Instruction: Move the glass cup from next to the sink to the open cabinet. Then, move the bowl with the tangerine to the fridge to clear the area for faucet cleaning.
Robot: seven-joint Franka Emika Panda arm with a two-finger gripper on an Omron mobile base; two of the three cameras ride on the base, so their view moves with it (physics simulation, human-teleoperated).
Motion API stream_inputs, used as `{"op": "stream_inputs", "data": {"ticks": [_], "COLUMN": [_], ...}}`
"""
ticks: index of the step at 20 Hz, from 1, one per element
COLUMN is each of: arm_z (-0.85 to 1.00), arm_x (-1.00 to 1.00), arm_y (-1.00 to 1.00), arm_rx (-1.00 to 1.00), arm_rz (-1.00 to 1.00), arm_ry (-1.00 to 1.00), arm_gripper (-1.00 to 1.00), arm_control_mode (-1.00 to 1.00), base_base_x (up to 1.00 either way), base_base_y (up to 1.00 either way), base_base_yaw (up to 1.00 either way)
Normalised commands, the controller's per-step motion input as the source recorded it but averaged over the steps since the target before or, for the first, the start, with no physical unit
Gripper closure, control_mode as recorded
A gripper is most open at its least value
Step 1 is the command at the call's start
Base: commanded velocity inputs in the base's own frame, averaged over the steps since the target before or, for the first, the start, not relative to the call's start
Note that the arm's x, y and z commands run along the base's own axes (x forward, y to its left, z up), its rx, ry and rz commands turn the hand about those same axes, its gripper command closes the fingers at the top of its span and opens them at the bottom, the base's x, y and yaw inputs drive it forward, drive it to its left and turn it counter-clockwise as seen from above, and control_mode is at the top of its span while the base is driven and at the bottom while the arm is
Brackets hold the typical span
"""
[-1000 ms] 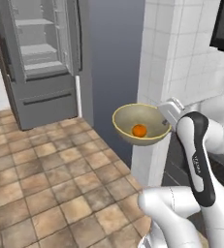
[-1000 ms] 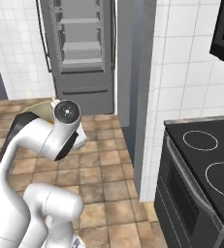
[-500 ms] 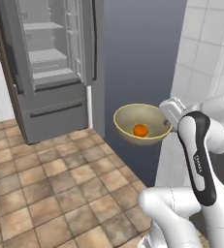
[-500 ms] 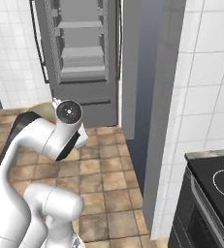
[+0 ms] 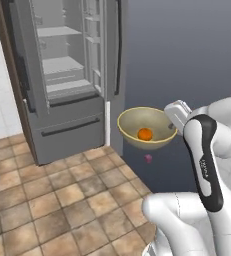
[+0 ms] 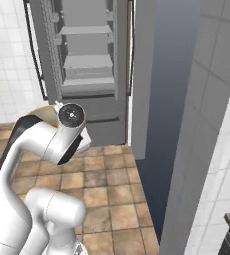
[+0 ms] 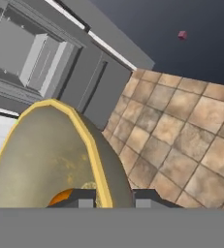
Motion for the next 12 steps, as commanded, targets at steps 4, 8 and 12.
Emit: {"op": "stream_inputs", "data": {"ticks": [4,8,12], "arm_z": [0.0,0.0,0.0], "arm_x": [0.0,0.0,0.0], "arm_y": [0.0,0.0,0.0], "arm_rx": [0.0,0.0,0.0], "arm_rz": [0.0,0.0,0.0], "arm_ry": [0.0,0.0,0.0], "arm_gripper": [1.0,1.0,1.0], "arm_control_mode": [1.0,1.0,1.0], "base_base_x": [0.7,0.68,0.61], "base_base_y": [0.01,0.0,0.0], "base_base_yaw": [0.11,0.15,0.13]}}
